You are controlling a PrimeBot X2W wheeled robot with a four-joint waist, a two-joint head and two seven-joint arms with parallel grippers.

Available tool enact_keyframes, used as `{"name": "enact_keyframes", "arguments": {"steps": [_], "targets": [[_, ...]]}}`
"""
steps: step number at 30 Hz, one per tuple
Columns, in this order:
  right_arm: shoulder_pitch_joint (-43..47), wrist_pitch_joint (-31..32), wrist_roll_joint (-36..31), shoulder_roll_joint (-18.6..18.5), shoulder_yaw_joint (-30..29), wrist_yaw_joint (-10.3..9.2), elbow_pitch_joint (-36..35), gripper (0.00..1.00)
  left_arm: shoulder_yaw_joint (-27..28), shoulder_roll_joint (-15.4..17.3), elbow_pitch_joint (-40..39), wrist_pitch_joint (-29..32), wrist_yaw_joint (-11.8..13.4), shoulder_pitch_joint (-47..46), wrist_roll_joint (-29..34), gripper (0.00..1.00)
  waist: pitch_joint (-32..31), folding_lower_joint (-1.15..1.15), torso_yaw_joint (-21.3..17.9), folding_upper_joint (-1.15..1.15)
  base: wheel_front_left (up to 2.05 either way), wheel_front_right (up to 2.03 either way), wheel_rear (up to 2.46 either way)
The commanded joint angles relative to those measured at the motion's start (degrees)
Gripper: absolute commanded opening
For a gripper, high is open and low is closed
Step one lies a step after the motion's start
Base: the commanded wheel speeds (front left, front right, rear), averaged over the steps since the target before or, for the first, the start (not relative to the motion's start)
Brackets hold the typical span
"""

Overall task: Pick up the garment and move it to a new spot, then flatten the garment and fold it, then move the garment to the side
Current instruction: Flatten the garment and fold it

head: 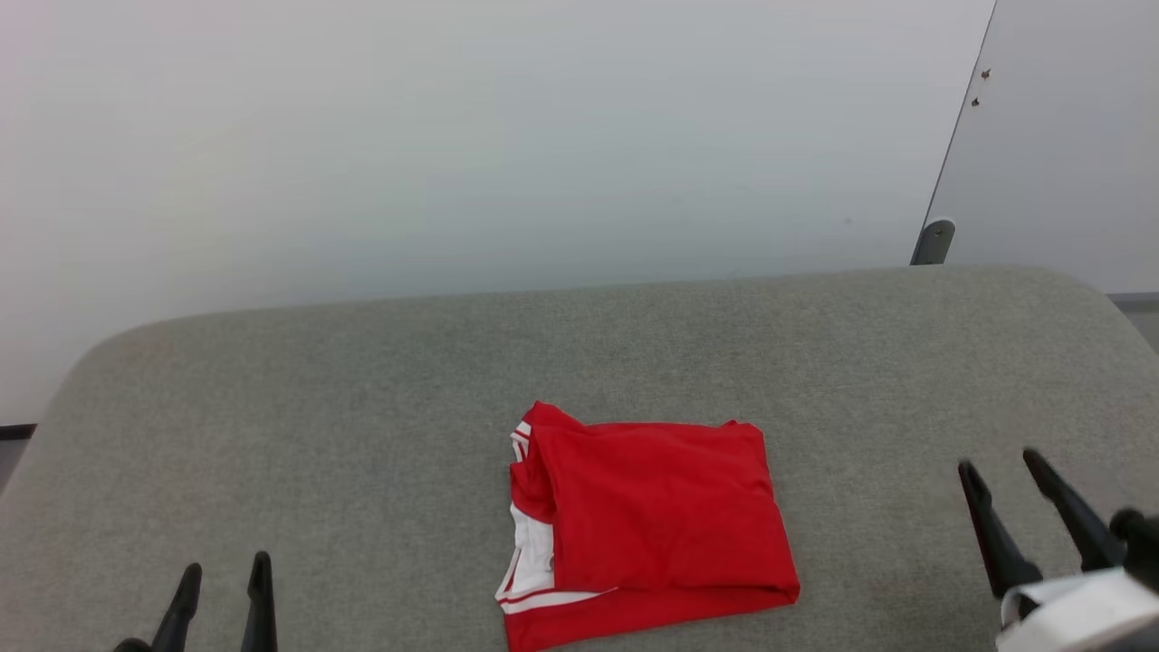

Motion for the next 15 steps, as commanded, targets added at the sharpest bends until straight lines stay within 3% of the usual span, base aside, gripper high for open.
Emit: {"name": "enact_keyframes", "arguments": {"steps": [1, 15], "targets": [[1.2, -0.2, -0.8, 0.5, -0.8, -0.05, -0.6, 1.0, 0.3, -0.1, 0.0, 0.0, -0.4, 0.7, 0.4, 1.0, -0.1, 0.0, 0.1, 0.0, 0.0, 0.0, 0.0], [9.9, -0.3, -6.2, 5.3, -8.0, -0.05, -7.1, 1.0, 1.4, -1.4, 1.7, 0.0, -1.6, 0.6, 1.8, 1.0, -0.6, 0.0, 1.0, 0.0, 0.0, 0.0, 0.0]]}}
